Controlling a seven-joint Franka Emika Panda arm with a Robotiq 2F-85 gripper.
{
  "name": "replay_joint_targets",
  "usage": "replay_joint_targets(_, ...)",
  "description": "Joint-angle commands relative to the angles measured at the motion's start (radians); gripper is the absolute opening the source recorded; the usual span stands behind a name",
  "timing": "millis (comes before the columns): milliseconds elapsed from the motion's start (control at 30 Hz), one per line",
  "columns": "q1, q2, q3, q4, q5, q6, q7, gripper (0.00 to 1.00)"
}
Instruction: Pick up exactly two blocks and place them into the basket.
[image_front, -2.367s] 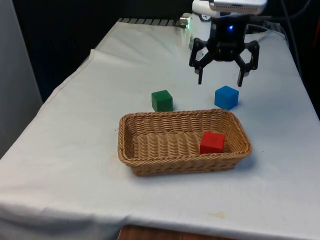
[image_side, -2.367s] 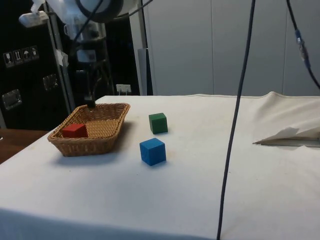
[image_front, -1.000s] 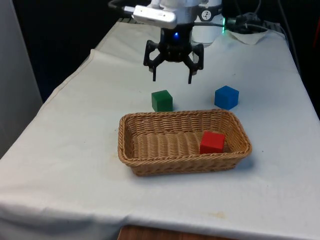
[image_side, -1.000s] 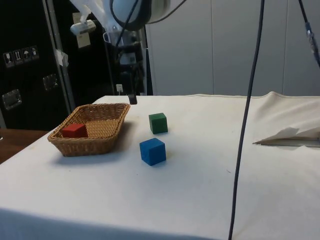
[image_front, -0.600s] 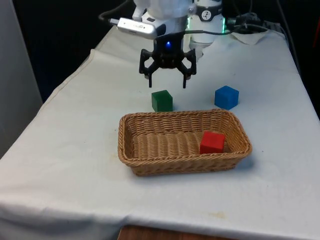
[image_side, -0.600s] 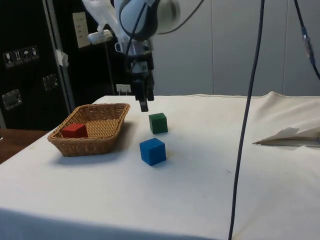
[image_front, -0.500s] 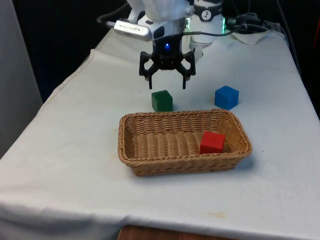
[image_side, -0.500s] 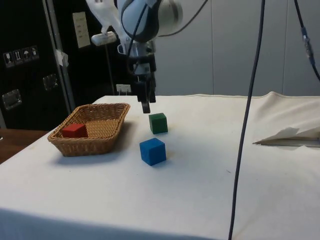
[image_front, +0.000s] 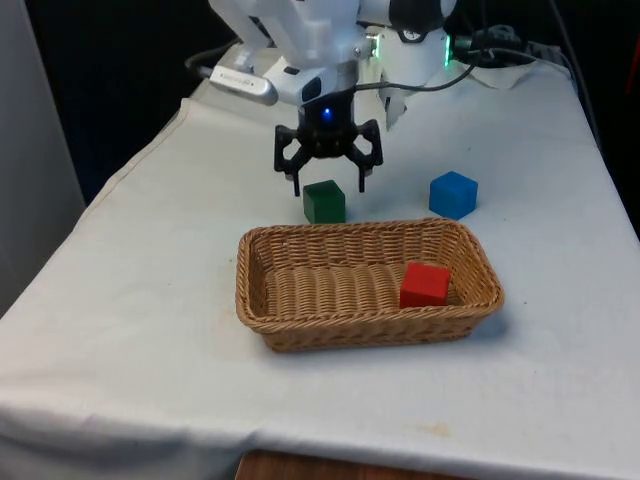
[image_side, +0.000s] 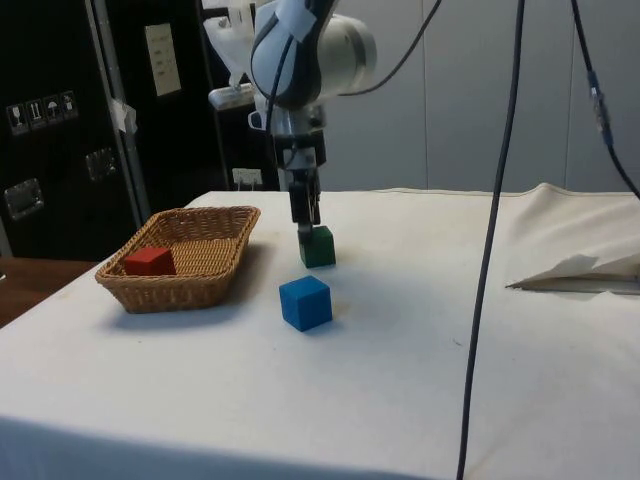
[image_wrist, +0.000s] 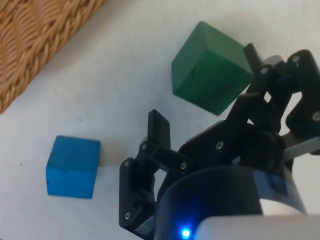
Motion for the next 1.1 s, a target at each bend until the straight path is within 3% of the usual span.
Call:
replay_joint_targets(0,-0.009,0.003,0.011,-0.002,0.015,0.017,-0.024,1.0)
replay_joint_targets(67,-0.007,0.015,0.01,-0.004,0.03,0.029,-0.053,1.0)
replay_joint_targets(100,0.0,0.019,0.0,0.0,0.022,0.017,-0.043,1.0)
replay_joint_targets(133,-0.006,0.019,0.01,-0.005,0.034,0.032,-0.06,1.0)
replay_joint_targets(300,-0.008,0.03,0.011,-0.003,0.041,0.037,-0.08,1.0)
replay_joint_targets(333,-0.008,0.031,0.011,-0.002,0.041,0.037,-0.082,1.0)
replay_joint_targets(367,0.0,0.032,0.001,-0.001,0.028,0.024,-0.068,1.0)
replay_joint_targets(400,-0.007,0.032,0.01,-0.002,0.04,0.036,-0.083,1.0)
replay_joint_targets(633,-0.003,0.031,0.004,-0.003,0.033,0.032,-0.079,0.97)
replay_joint_targets(700,-0.003,0.031,0.003,-0.004,0.032,0.032,-0.078,0.8)
replay_joint_targets(933,-0.001,0.031,0.001,-0.004,0.031,0.031,-0.077,0.03)
replay_joint_targets(1067,-0.001,0.031,0.001,-0.004,0.031,0.031,-0.077,0.0)
